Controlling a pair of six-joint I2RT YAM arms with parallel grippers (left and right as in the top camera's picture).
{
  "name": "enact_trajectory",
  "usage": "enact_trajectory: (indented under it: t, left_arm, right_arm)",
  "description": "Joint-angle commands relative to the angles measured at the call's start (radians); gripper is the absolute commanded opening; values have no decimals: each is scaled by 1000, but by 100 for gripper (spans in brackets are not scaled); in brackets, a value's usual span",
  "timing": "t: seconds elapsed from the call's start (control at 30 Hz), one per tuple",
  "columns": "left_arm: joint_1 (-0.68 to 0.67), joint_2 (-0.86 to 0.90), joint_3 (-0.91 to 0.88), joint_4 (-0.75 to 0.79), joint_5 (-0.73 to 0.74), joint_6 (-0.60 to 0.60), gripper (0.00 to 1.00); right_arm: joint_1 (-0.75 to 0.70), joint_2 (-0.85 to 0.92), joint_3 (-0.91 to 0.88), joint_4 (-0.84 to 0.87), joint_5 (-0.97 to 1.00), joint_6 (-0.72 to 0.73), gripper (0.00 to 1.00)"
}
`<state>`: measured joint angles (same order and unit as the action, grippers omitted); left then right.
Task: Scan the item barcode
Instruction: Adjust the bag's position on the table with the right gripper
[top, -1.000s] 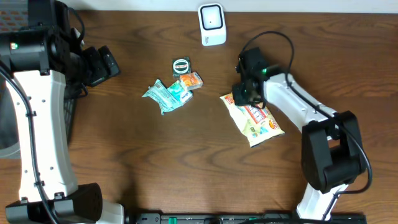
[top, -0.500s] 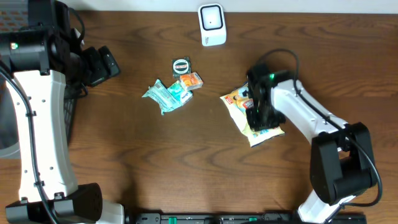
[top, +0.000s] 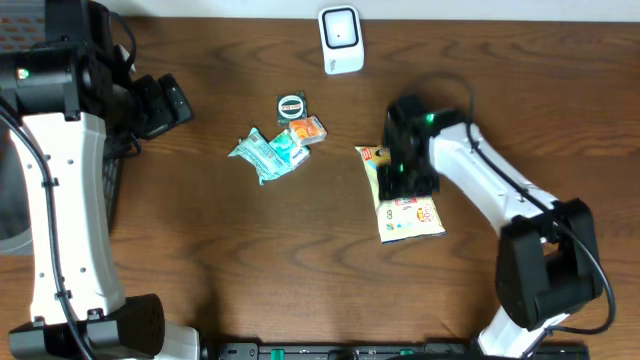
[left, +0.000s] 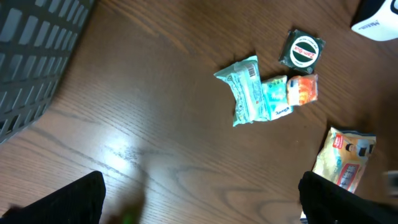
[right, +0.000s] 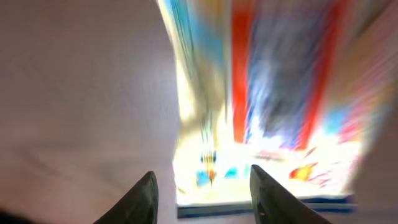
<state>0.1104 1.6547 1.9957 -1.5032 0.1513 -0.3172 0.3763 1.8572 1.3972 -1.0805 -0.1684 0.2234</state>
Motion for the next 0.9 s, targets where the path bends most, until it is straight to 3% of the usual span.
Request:
enact_trajectory:
  t: [0.0, 0.17, 0.47, 0.57, 0.73, 0.87]
  left_arm:
    - [2, -8, 8, -3, -5, 2, 98]
    - [2, -8, 8, -3, -5, 2, 98]
    - [2, -8, 8, -3, -5, 2, 98]
    - [2, -8, 8, -3, -5, 2, 98]
    - [2, -8, 8, -3, -5, 2, 98]
    - [2, -8, 8, -3, -5, 2, 98]
  right_arm:
    - [0, -4, 61, 23, 198, 11, 43]
    - [-3, 4, 10, 153, 274, 35, 38]
    - [-2, 64, -173, 413, 124, 90, 39]
    - [-6, 61, -106, 364, 126, 94, 51]
    - [-53, 60, 87, 116, 262, 91, 90]
    - [-109, 60, 84, 49, 263, 1, 99]
